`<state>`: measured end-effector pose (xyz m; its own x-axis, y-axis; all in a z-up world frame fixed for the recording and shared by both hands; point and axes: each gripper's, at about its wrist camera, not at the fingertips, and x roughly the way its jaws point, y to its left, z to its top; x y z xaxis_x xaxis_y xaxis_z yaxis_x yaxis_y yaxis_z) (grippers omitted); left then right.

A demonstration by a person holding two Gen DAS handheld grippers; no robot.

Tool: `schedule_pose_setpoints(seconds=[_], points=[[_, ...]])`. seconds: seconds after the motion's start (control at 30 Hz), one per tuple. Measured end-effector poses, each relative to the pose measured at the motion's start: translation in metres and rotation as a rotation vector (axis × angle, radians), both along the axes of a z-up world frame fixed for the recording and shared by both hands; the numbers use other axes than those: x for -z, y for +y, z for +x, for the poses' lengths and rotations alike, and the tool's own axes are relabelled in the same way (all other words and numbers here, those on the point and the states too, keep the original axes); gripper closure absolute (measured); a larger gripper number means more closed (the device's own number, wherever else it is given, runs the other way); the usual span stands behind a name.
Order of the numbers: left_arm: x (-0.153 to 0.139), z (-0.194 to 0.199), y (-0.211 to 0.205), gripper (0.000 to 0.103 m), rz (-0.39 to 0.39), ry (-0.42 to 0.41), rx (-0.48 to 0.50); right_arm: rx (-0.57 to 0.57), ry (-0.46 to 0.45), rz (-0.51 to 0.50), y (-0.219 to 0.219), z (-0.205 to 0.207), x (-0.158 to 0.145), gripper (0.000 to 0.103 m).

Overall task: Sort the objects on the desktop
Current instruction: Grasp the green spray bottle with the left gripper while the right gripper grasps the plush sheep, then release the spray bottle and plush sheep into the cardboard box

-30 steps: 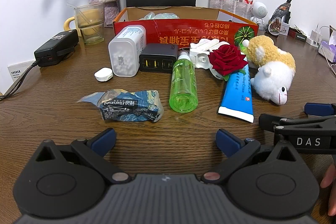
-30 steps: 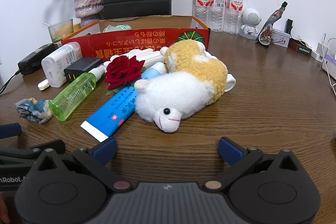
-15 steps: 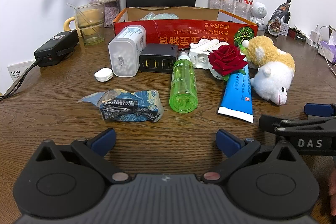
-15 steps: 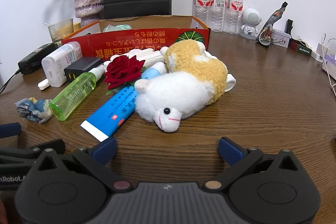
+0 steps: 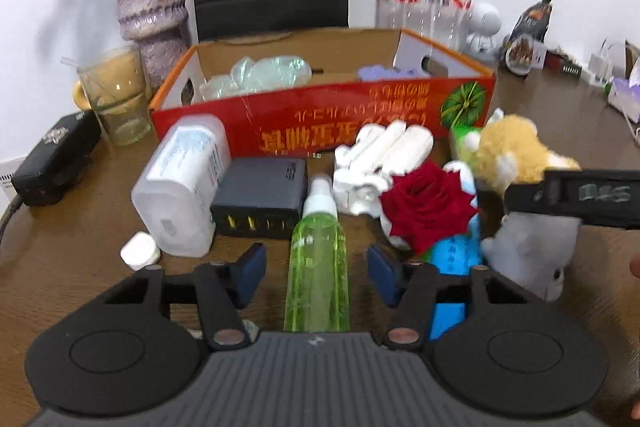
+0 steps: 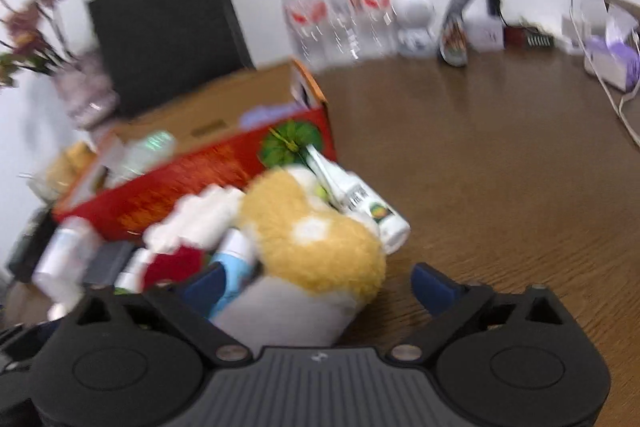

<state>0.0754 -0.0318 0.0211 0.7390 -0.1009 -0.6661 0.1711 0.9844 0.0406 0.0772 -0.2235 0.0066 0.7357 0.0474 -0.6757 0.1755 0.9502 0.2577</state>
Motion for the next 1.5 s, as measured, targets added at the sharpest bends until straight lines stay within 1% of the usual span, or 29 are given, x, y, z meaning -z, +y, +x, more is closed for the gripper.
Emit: schedule_pose_setpoints(seconds=[0.03, 0.07, 0.1, 0.17, 0.23, 0.3, 0.37, 0.4, 0.53, 0.63, 0.7, 0.8, 0.87, 0.93, 1.0, 1.1, 1.2, 1.27, 1.4, 1.5], points=[[0.001, -0.002, 0.001, 0.071, -0.003, -0.002, 0.004, -0.021, -0.011, 0.032, -0.002, -0.001, 0.004, 0.036], [0.002, -0.004, 0.002, 0.071, -0.007, -0.009, 0.006, -0.036, -0.017, 0.043, -0.003, -0.004, 0.006, 0.039], [0.003, -0.008, 0.002, 0.071, -0.012, -0.013, 0.007, -0.05, -0.018, 0.041, -0.003, -0.008, 0.005, 0.041], [0.003, -0.019, 0.004, 0.071, -0.013, -0.025, 0.008, -0.087, -0.025, 0.027, -0.004, -0.019, 0.003, 0.047], [-0.001, -0.036, 0.007, 0.071, -0.03, -0.034, 0.007, -0.141, -0.039, 0.007, -0.007, -0.036, -0.003, 0.047], [-0.005, -0.054, 0.011, 0.071, -0.055, -0.049, 0.006, -0.188, -0.052, -0.037, -0.011, -0.053, -0.008, 0.047], [-0.008, -0.071, 0.014, 0.071, -0.086, -0.08, 0.008, -0.207, -0.074, -0.076, -0.015, -0.07, -0.012, 0.047], [-0.011, -0.078, 0.015, 0.072, -0.101, -0.099, 0.01, -0.201, -0.088, -0.076, -0.019, -0.077, -0.014, 0.047], [-0.046, -0.057, 0.024, 0.072, -0.133, -0.145, 0.0, -0.199, -0.147, -0.08, -0.025, -0.094, -0.028, 0.048], [-0.074, -0.038, 0.032, 0.072, -0.156, -0.178, -0.008, -0.212, -0.228, -0.087, -0.024, -0.097, -0.055, 0.048], [-0.092, -0.026, 0.037, 0.072, -0.17, -0.199, -0.013, -0.23, -0.296, -0.1, -0.022, -0.088, -0.078, 0.048], [-0.12, -0.007, 0.045, 0.072, -0.193, -0.231, -0.022, -0.242, -0.371, -0.119, -0.021, -0.052, -0.115, 0.048], [-0.138, 0.027, 0.049, 0.072, -0.204, -0.218, -0.05, -0.258, -0.392, -0.133, -0.018, -0.018, -0.135, 0.047], [-0.152, 0.065, 0.052, 0.072, -0.208, -0.2, -0.078, -0.289, -0.392, -0.145, -0.013, 0.026, -0.15, 0.047], [-0.155, 0.1, 0.051, 0.072, -0.178, -0.193, -0.097, -0.301, -0.381, -0.148, -0.005, 0.069, -0.154, 0.047], [-0.144, 0.153, 0.05, 0.072, -0.111, -0.156, -0.116, -0.348, -0.324, -0.144, 0.006, 0.133, -0.145, 0.047], [-0.117, 0.202, 0.055, 0.072, -0.073, -0.083, -0.142, -0.395, -0.258, -0.141, 0.016, 0.192, -0.121, 0.047], [-0.098, 0.225, 0.058, 0.072, -0.07, -0.042, -0.158, -0.403, -0.167, -0.149, 0.022, 0.233, -0.104, 0.047], [-0.066, 0.257, 0.054, 0.072, -0.004, 0.016, -0.165, -0.433, -0.072, -0.196, 0.036, 0.279, -0.076, 0.047], [-0.051, 0.27, 0.056, 0.071, -0.001, 0.041, -0.166, -0.45, -0.004, -0.204, 0.041, 0.3, -0.059, 0.047]])
